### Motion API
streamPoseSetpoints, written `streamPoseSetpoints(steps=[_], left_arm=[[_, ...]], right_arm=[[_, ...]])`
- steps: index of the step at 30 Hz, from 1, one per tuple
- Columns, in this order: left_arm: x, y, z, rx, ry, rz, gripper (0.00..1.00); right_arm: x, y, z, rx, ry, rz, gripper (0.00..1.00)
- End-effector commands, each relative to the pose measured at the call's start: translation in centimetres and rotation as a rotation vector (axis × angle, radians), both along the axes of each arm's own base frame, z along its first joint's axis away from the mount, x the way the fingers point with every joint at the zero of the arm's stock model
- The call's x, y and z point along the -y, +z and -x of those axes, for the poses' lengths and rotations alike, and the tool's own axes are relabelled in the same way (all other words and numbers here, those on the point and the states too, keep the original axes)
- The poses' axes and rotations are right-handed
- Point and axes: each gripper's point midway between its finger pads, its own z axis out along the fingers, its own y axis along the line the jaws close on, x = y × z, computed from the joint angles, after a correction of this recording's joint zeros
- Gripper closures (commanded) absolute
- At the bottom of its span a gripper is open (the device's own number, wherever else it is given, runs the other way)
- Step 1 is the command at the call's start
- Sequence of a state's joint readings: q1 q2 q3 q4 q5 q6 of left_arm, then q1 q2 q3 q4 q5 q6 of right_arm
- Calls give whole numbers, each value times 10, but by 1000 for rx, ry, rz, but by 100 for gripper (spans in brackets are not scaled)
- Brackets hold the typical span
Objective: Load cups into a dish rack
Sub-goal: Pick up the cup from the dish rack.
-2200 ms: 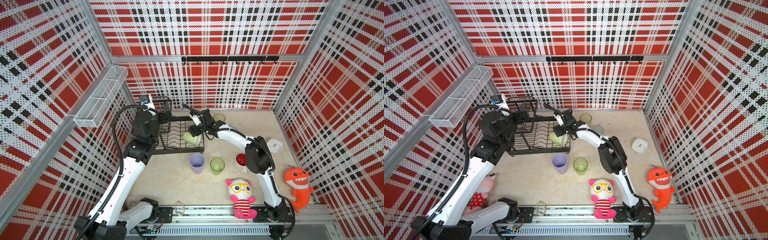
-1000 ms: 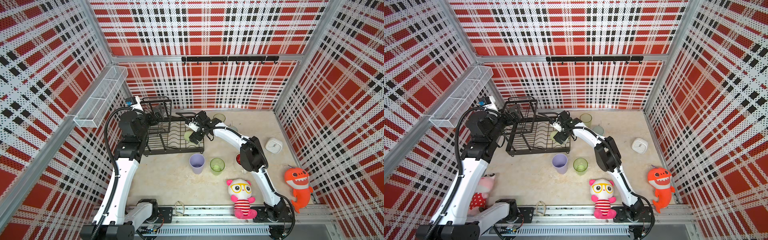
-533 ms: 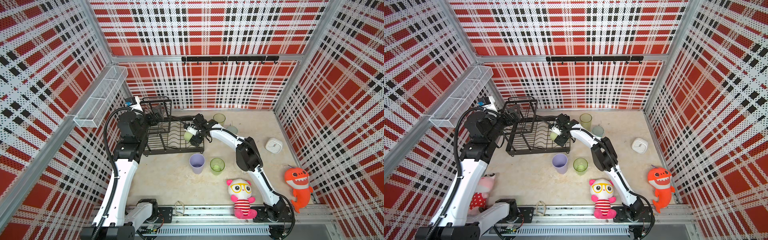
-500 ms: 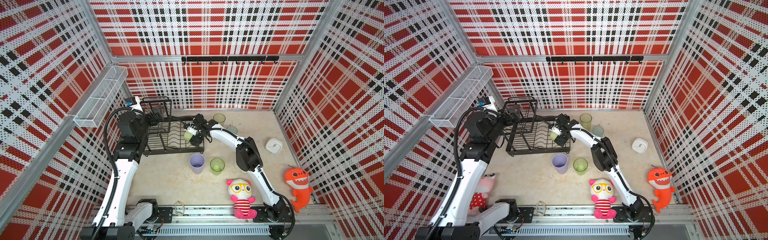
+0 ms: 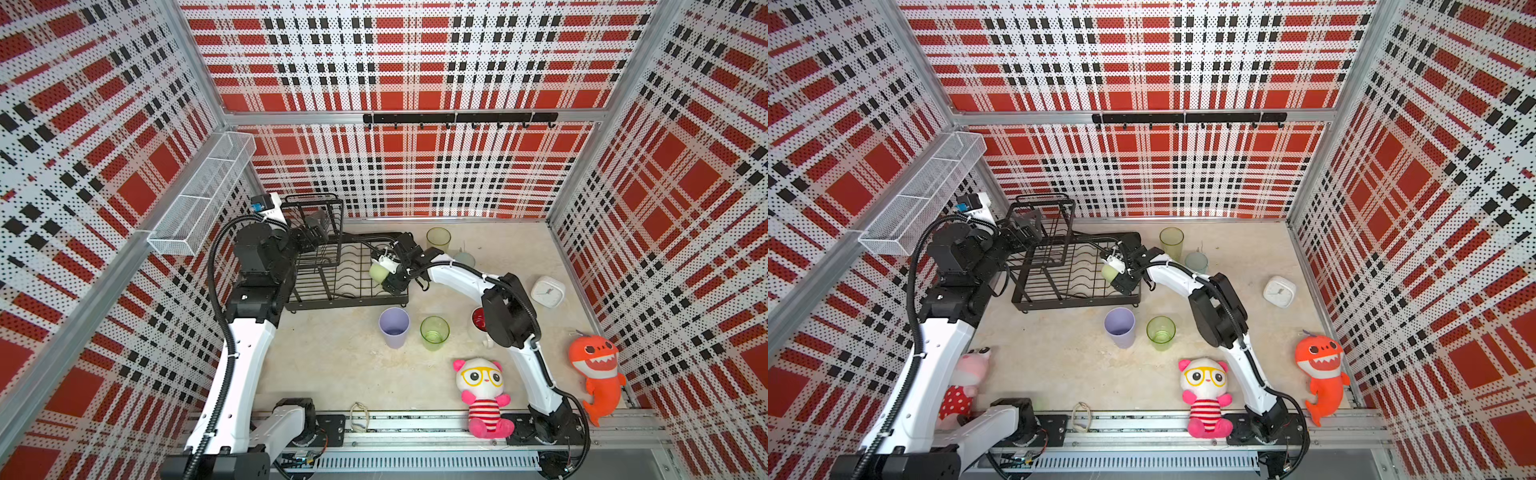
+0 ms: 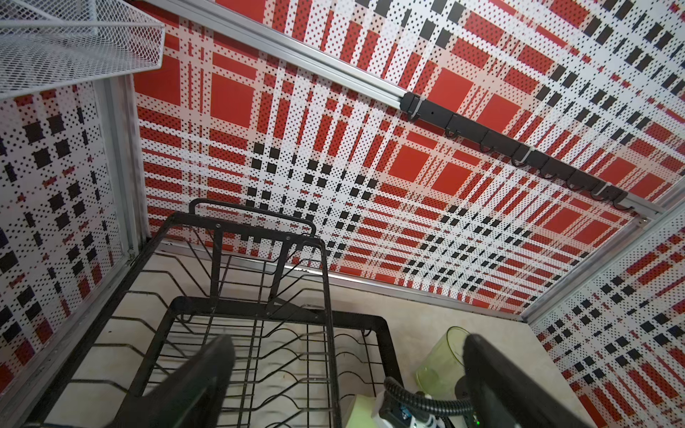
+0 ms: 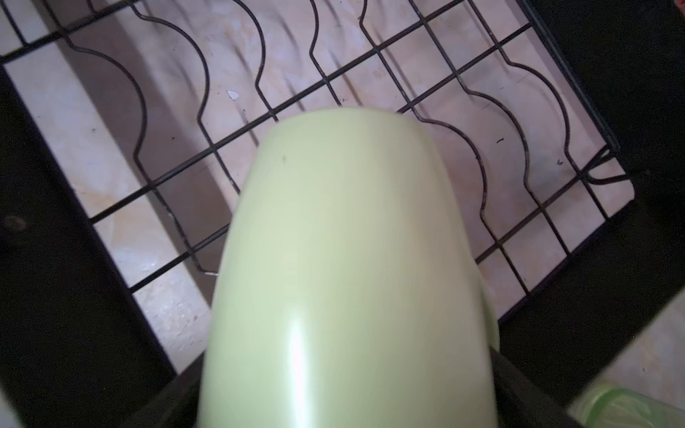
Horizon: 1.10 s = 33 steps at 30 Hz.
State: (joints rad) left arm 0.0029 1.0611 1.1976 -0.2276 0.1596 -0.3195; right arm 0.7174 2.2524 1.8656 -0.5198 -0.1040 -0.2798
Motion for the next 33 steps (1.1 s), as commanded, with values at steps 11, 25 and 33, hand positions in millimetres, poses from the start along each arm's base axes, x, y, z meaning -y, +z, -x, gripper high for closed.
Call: streamPoseSetpoints(steps=[11,25,33], left_arm=[[68,8,-6,-26,-320,154,2],[136,-67,-26,-320,-472,162,2],[167,-81,-9,-350,-669,124,2]], right_arm=[[13,192,4,471,-30,-486,23],[39,235,48,835,78,-735,26],[39,245,66,961,177,-761,26]])
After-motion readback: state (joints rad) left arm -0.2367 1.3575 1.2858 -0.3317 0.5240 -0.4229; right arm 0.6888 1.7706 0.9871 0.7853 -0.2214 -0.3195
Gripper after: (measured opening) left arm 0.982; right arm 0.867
